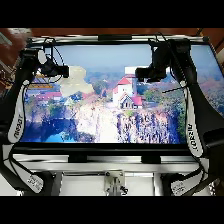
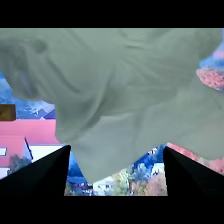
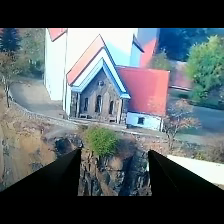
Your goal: Fold the shirts.
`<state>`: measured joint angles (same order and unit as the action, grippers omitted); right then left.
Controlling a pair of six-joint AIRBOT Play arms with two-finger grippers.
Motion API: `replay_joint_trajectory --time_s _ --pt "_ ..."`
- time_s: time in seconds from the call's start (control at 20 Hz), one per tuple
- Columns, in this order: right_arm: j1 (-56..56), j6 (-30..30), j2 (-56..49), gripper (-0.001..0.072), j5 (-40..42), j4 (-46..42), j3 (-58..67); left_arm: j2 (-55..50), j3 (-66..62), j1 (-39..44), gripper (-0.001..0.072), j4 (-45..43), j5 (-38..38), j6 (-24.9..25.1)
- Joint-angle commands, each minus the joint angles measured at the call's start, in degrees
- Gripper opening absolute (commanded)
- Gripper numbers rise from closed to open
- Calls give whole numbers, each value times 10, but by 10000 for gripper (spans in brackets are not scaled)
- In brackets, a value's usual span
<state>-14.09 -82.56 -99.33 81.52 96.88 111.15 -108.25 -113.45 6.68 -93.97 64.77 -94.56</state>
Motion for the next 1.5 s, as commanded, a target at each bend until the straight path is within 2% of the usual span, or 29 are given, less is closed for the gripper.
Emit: replay_joint_trajectory --time_s 0.0,0.25,0.4,0.55,0.6,0.8,0.9,1.05,1.2,1.25,1.45 --pt "-1 -3 0 540 0 3 0 -74 -50 -17 720 -7 -60 24" --pt "0 -18 0 540 2 2 0 -117 -50 -16 720 -8 -65 25" --pt "0 -18 0 540 3 2 0 -132 -50 -7 689 -5 -68 23" --pt "0 -18 0 540 6 3 0 -136 -50 -2 149 -3 -55 21" --pt "0 -18 0 540 9 5 0 -131 -50 0 34 5 -49 21" --pt "0 -50 4 540 3 1 1 -66 -50 21 33 12 -33 26" --pt "0 -51 29 540 20 -46 1 0 -50 43 33 12 -33 52" --pt "0 -51 111 540 17 -150 1 134 -50 94 33 12 -33 54" --pt "0 -51 220 540 9 -201 1 263 -50 153 33 12 -31 53" --pt "0 -49 254 540 7 -204 1 298 -49 174 33 12 -25 45" --pt "0 -27 364 540 26 -192 1 374 24 250 33 12 20 -47"
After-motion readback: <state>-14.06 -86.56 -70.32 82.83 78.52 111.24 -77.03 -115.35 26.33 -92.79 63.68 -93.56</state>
